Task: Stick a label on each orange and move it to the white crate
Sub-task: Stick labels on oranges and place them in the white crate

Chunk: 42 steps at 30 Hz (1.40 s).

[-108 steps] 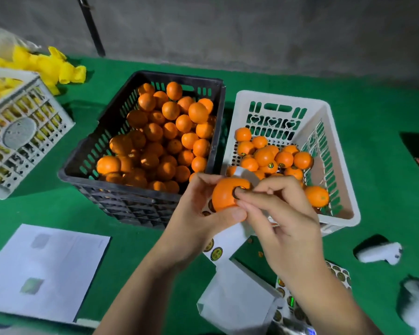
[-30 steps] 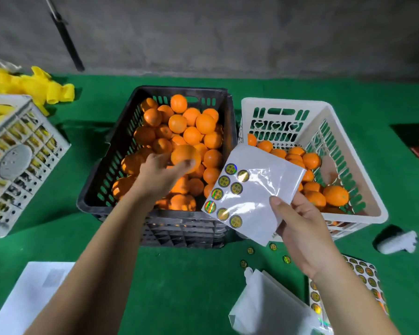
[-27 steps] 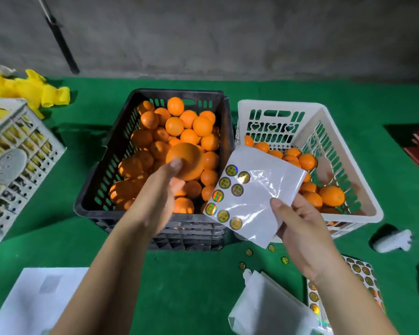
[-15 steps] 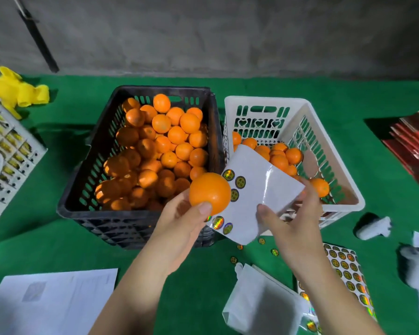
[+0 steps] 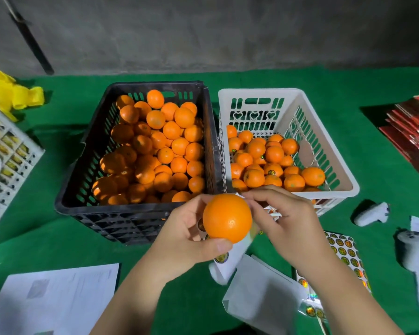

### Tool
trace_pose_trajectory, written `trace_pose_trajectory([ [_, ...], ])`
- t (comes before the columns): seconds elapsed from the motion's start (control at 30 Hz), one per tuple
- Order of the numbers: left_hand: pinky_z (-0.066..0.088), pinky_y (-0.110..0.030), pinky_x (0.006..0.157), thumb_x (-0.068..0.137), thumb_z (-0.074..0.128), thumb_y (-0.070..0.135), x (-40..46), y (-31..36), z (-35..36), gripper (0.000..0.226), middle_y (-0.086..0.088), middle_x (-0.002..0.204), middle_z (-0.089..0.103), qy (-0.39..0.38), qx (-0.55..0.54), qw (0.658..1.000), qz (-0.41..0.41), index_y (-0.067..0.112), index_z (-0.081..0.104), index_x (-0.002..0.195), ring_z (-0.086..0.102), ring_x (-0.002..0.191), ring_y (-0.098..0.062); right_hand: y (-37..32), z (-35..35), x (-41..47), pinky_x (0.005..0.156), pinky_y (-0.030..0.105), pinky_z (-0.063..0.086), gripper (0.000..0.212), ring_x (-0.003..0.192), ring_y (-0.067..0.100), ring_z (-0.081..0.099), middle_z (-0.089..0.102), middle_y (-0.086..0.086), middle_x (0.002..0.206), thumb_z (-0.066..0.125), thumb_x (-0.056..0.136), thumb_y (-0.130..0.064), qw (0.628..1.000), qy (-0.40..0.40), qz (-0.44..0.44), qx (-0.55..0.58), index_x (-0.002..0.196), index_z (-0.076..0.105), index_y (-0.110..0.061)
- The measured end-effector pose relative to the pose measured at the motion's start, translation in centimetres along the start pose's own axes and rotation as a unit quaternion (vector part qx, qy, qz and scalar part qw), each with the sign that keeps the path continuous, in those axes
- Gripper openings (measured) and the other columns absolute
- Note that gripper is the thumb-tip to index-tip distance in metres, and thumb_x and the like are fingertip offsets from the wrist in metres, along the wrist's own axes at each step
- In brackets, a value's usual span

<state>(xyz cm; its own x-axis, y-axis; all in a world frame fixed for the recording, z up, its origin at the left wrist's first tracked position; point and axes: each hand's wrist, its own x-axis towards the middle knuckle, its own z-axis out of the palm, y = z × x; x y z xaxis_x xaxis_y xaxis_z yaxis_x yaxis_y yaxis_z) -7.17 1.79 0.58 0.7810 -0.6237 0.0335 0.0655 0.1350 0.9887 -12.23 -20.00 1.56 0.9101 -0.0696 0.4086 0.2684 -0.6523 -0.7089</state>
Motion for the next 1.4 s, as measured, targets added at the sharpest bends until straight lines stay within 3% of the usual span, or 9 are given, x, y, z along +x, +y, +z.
trace_pose_trajectory([
  [0.13,0.055,-0.022,0.080,0.070,0.094,0.046,-0.1,0.2,0.0,0.054,0.011,0.114,0.074,-0.002,0.003,1.000,-0.001,0.041,0.070,0.119,0.072,0.101,-0.010,-0.3,-0.1,0.2,0.078,0.030,0.056,0.021,0.086,0.011,0.070,0.075,-0.004,0.091,0.073,0.094,-0.002,0.994,0.012,0.059,0.088,0.101,0.079,-0.021],
  [0.3,0.056,-0.019,0.078,0.075,0.086,0.033,0.5,-0.3,0.5,0.045,0.008,0.109,0.076,0.040,0.016,0.999,-0.015,0.040,0.071,0.116,0.073,0.094,-0.008,-1.8,-1.2,0.4,0.080,0.024,0.050,0.021,0.091,0.009,0.065,0.072,-0.009,0.100,0.071,0.099,-0.011,0.985,0.169,-0.002,0.042,0.102,0.074,-0.032],
  [0.57,0.059,-0.035,0.084,0.071,0.092,0.045,0.8,-1.1,1.3,0.055,-0.003,0.115,0.077,0.054,0.009,0.997,-0.058,0.034,0.073,0.122,0.074,0.104,-0.020,-2.8,-1.4,-0.5,0.088,0.038,0.051,0.021,0.104,0.026,0.063,0.063,0.007,0.115,0.066,0.100,-0.013,0.990,-0.006,-0.095,-0.099,0.118,0.076,-0.009],
  [0.73,0.061,-0.033,0.092,0.073,0.087,0.042,0.4,-1.6,1.9,0.043,-0.006,0.116,0.079,0.076,-0.037,0.992,-0.090,0.028,0.077,0.113,0.074,0.110,-0.022,-2.9,-0.2,-2.2,0.108,0.033,0.042,0.060,0.133,0.020,0.045,0.045,0.000,0.146,0.054,0.094,-0.027,0.987,-0.092,-0.059,-0.118,0.153,0.051,-0.014],
  [1.0,0.053,-0.049,0.107,0.076,0.086,0.047,0.5,-1.9,1.6,0.046,-0.010,0.122,0.077,0.093,-0.082,0.985,-0.122,0.028,0.078,0.118,0.071,0.119,-0.028,-0.9,0.7,-2.0,0.097,0.030,0.042,0.070,0.114,0.022,0.052,0.054,0.003,0.124,0.069,0.094,-0.052,0.989,-0.006,-0.087,-0.118,0.149,0.056,-0.012],
  [1.13,0.061,-0.043,0.094,0.088,0.076,0.030,1.0,-2.2,0.7,0.042,-0.020,0.128,0.073,0.121,-0.204,0.965,-0.115,0.012,0.076,0.126,0.072,0.117,-0.035,0.7,-0.6,-0.8,0.100,0.023,0.036,0.073,0.112,0.015,0.049,0.049,-0.006,0.115,0.070,0.092,-0.056,0.998,0.053,-0.034,-0.016,0.151,0.053,-0.016],
  [1.23,0.061,-0.033,0.085,0.088,0.072,0.018,1.3,-2.6,0.5,0.032,-0.014,0.124,0.076,0.145,-0.179,0.968,-0.099,0.019,0.080,0.119,0.073,0.113,-0.029,2.7,-1.5,1.2,0.108,0.029,0.035,0.075,0.118,0.022,0.044,0.045,0.000,0.122,0.075,0.091,-0.046,0.991,0.096,-0.002,-0.092,0.153,0.051,-0.009],
  [1.33,0.058,-0.039,0.094,0.085,0.078,0.021,1.6,-2.9,0.3,0.041,-0.007,0.128,0.075,0.137,-0.137,0.977,-0.090,0.035,0.076,0.124,0.072,0.118,-0.028,4.8,-1.5,3.3,0.117,0.047,0.030,0.080,0.132,0.034,0.035,0.042,0.018,0.145,0.075,0.094,-0.037,0.968,0.033,0.144,-0.201,0.161,0.038,-0.014],
  [1.4,0.053,-0.044,0.104,0.084,0.078,0.031,1.8,-2.8,0.0,0.050,-0.003,0.133,0.074,0.116,-0.089,0.985,-0.086,0.044,0.069,0.132,0.070,0.123,-0.028,5.3,-1.3,3.4,0.122,0.048,0.022,0.078,0.145,0.027,0.029,0.037,0.004,0.159,0.061,0.097,-0.059,0.961,-0.007,0.245,-0.131,0.164,0.031,-0.030],
])
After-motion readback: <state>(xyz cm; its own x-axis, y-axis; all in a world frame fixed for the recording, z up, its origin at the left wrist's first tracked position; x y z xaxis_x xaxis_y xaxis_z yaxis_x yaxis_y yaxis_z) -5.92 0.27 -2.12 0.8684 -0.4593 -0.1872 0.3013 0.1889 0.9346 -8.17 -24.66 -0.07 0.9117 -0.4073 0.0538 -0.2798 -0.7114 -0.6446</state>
